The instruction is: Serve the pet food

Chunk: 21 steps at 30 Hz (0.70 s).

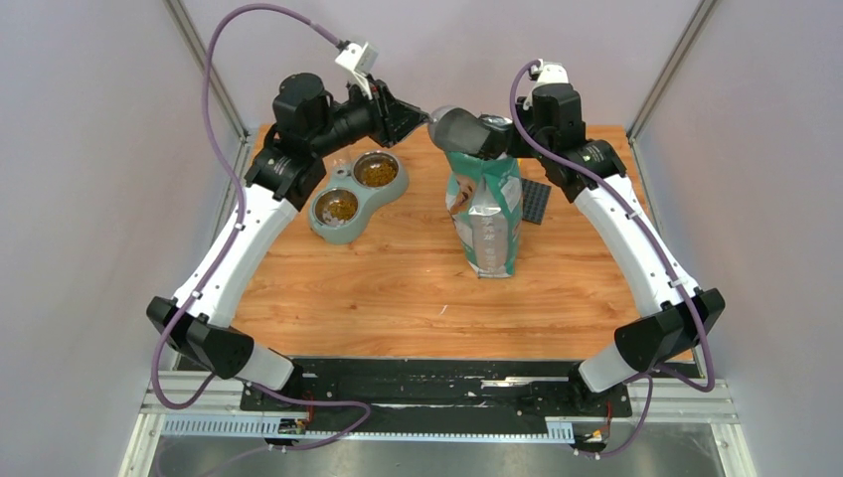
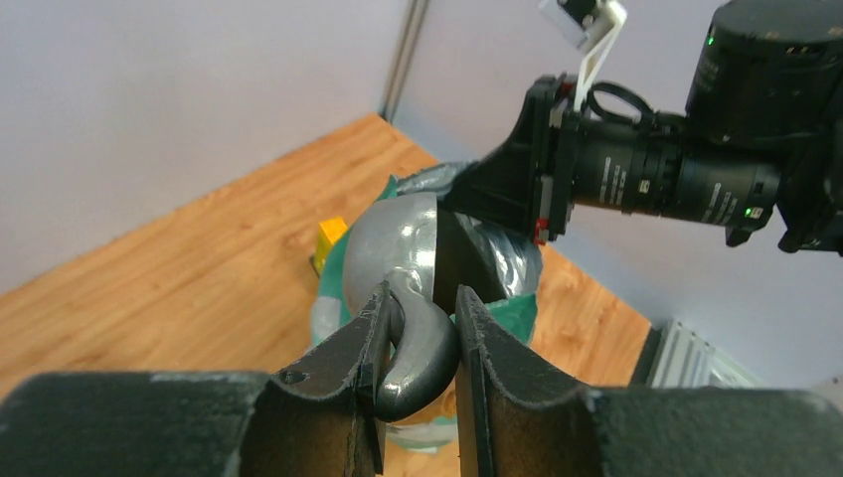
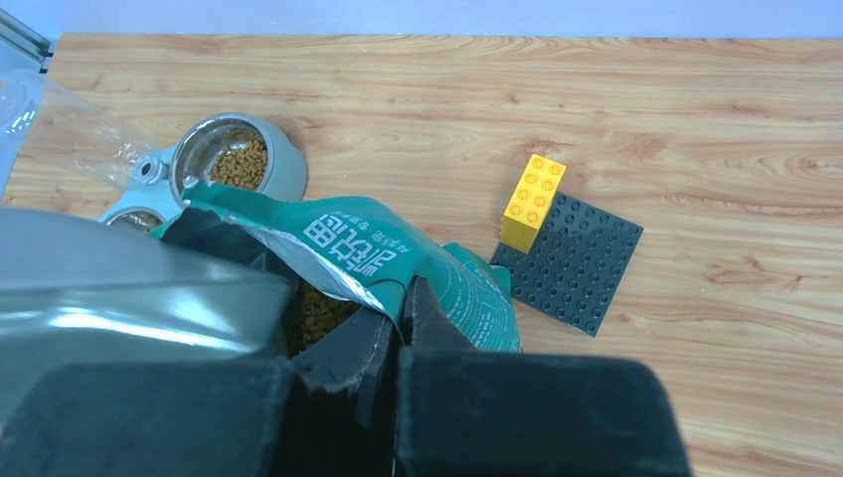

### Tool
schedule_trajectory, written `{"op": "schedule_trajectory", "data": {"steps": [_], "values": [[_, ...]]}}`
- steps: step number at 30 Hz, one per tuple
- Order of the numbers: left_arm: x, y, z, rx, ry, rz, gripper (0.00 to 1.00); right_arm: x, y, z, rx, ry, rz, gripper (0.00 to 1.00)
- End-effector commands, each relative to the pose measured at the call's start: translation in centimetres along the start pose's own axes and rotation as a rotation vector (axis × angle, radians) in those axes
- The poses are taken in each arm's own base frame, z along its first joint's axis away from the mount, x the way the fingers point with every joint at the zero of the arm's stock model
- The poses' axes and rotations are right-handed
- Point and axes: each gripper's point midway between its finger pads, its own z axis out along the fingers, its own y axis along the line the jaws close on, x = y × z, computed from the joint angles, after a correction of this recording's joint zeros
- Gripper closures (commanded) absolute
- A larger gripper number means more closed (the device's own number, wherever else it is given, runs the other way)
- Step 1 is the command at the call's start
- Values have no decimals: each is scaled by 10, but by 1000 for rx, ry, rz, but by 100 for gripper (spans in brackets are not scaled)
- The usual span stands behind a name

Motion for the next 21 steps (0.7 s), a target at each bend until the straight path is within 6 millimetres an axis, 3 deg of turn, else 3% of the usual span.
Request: {"op": "schedule_trajectory", "data": {"steps": [1, 9, 12, 13, 14, 15, 16, 17, 18, 21], "values": [[1, -15, 0, 85, 27, 0, 100, -48, -1, -24, -13, -171, 57, 100], [37, 2, 19, 91, 104, -8, 100, -47, -1, -24, -16, -168, 60, 100], [47, 6, 34, 82, 125, -19, 100, -44, 2, -23, -32, -159, 51, 100], [59, 11, 41, 67, 163, -37, 100, -44, 3, -23, -36, -158, 49, 100], [49, 6, 45, 61, 148, -26, 100, -43, 3, -23, -37, -155, 47, 100], [62, 13, 53, 41, 192, -48, 100, -42, 3, -22, -39, -153, 45, 100], [53, 9, 57, 32, 179, -41, 100, -41, 4, -21, -40, -148, 43, 100], [66, 13, 64, 23, 218, -67, 100, -41, 5, -21, -44, -150, 40, 100], [59, 10, 67, 25, 207, -63, 100, -41, 6, -20, -47, -147, 35, 100], [73, 13, 80, 11, 242, -64, 100, -40, 10, -18, -56, -146, 18, 100]]}}
